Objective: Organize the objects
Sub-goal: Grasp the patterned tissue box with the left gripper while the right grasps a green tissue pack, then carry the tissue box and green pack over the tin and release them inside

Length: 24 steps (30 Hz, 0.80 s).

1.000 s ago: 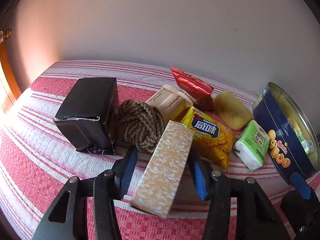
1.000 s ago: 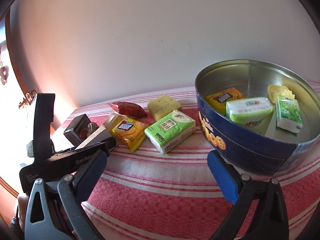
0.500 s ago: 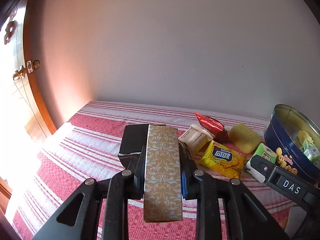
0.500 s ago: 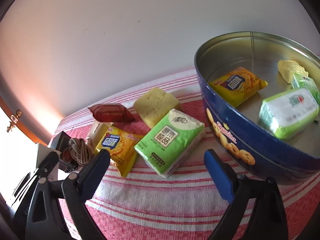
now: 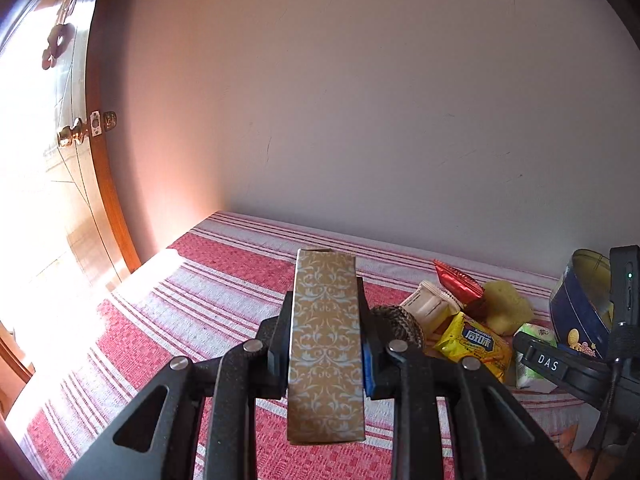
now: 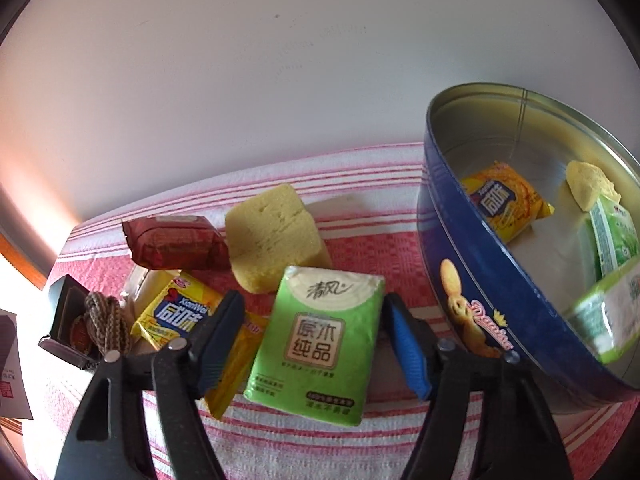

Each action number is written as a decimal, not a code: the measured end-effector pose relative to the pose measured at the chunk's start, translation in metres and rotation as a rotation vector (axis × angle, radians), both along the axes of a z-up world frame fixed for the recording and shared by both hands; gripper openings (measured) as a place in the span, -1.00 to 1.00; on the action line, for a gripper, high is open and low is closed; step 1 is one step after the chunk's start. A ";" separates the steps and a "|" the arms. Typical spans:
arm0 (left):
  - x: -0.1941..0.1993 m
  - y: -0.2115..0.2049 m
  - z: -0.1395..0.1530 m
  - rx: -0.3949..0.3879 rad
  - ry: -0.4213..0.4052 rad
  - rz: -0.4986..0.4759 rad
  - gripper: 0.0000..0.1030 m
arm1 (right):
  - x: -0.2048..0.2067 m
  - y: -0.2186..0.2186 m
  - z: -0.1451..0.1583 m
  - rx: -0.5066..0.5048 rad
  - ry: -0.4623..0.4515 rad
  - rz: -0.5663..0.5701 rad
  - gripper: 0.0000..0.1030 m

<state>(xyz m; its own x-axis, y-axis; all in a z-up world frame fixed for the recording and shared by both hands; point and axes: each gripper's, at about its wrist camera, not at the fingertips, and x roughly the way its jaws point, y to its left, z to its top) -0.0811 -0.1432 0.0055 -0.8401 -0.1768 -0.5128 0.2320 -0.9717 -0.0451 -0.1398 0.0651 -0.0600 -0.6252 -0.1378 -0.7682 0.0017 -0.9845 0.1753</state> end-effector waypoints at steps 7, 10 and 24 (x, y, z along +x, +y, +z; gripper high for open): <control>-0.004 0.000 -0.009 0.037 -0.016 -0.016 -0.46 | 0.018 0.016 -0.001 -0.056 0.028 0.161 -0.04; -0.003 0.003 -0.010 0.066 -0.008 -0.030 -0.46 | 0.037 0.023 0.013 -0.120 0.109 0.243 -0.04; 0.016 0.044 -0.010 0.144 0.088 -0.153 -0.46 | 0.116 0.076 0.070 -0.098 0.443 0.287 -0.04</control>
